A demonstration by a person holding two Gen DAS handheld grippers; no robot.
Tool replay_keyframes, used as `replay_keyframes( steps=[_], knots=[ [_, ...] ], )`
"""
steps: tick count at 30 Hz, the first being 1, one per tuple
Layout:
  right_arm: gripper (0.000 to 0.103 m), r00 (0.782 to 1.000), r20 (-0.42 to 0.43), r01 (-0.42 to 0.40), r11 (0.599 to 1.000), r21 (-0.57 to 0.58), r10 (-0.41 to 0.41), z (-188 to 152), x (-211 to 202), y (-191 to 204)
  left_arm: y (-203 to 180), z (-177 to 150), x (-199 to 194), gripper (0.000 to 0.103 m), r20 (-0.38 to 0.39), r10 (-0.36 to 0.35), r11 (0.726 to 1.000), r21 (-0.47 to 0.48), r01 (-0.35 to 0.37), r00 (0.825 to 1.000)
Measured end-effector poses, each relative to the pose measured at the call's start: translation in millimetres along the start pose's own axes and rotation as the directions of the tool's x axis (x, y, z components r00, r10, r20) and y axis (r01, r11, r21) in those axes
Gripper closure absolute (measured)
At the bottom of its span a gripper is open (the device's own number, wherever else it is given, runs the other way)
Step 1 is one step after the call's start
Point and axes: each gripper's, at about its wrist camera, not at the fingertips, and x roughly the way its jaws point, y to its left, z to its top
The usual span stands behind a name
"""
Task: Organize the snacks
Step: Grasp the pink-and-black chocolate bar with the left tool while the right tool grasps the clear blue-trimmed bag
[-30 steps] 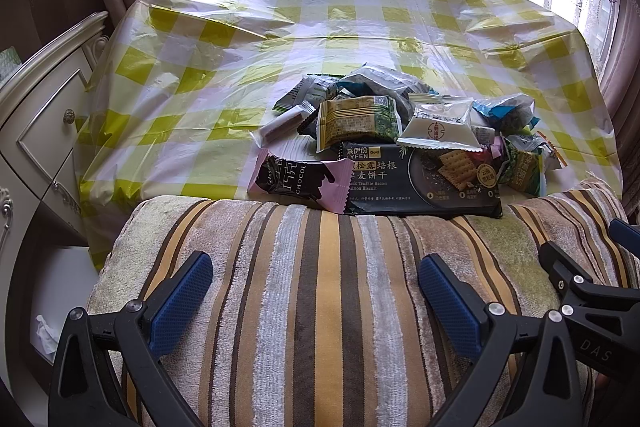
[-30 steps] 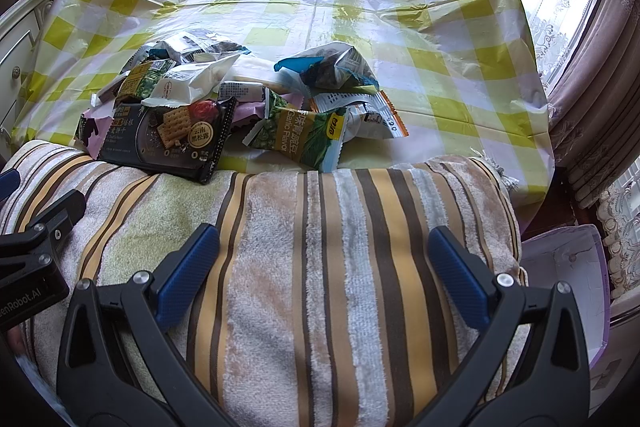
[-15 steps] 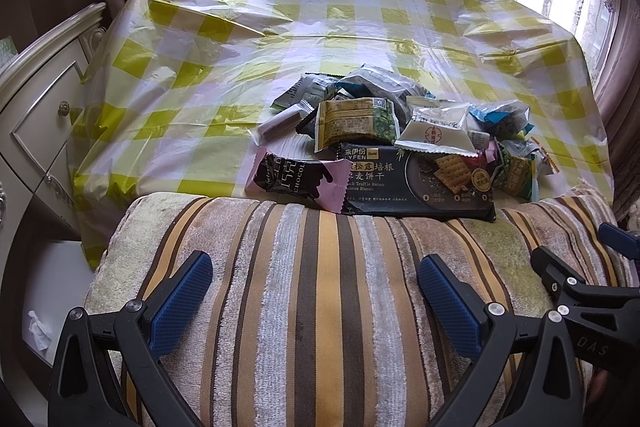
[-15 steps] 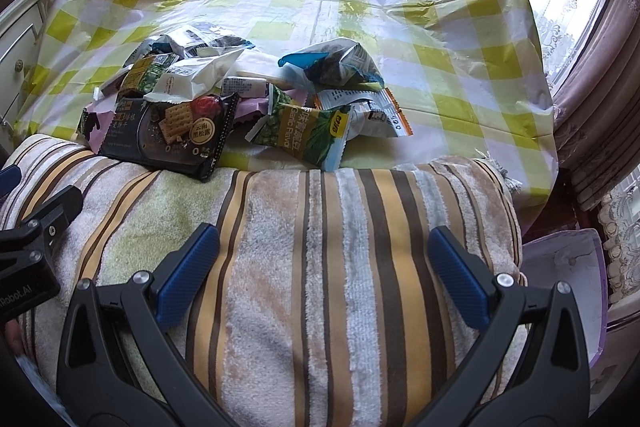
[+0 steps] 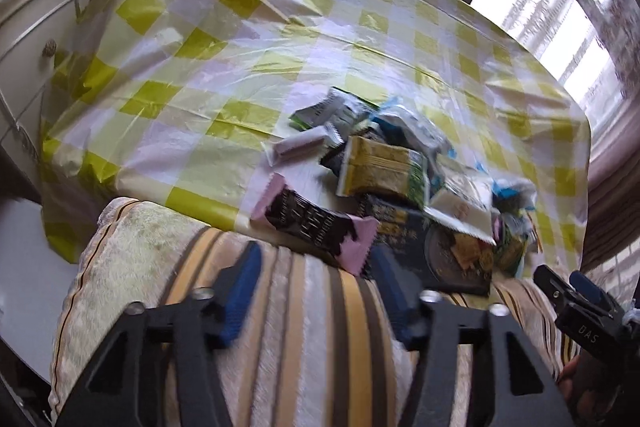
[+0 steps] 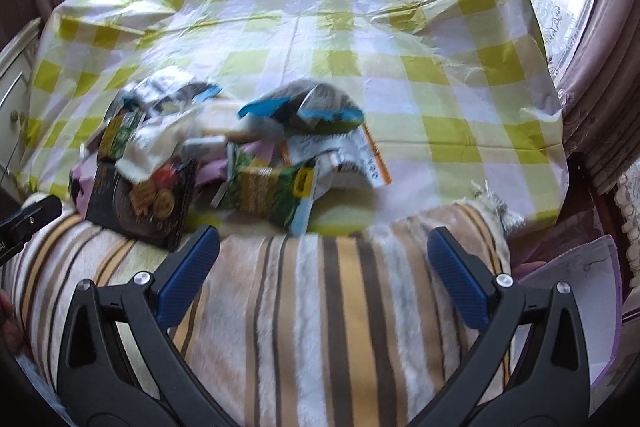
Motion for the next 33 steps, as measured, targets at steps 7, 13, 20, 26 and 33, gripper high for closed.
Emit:
replay_keyframes(
  steps=[7,13,20,26,33],
  knots=[
    [0.0,0.998,0.048,0.048,0.999,0.016,-0.049,27,12,-8,16,22,22,0.066,-0.075,-0.019,0.999,-0.046,0.016,0.997],
    [0.0,0.997,0.058,0.05,0.998,0.026,-0.051,40,24,-9,8,31,43,0.066,-0.131,0.0,1.0,0.003,0.001,0.991],
    [0.0,0.998,0.044,0.042,0.999,0.021,-0.043,40,32,-6,6,33,47,0.062,-0.155,0.029,0.999,0.034,-0.024,0.988],
    [0.0,0.999,0.021,0.025,0.999,0.03,-0.025,41,41,-6,8,27,45,0.063,-0.177,0.045,0.998,0.059,-0.035,0.983],
    [0.0,0.998,0.062,-0.002,0.998,0.057,-0.002,43,35,-11,13,35,48,0.063,-0.176,-0.148,0.981,-0.147,0.123,0.973]
  ],
)
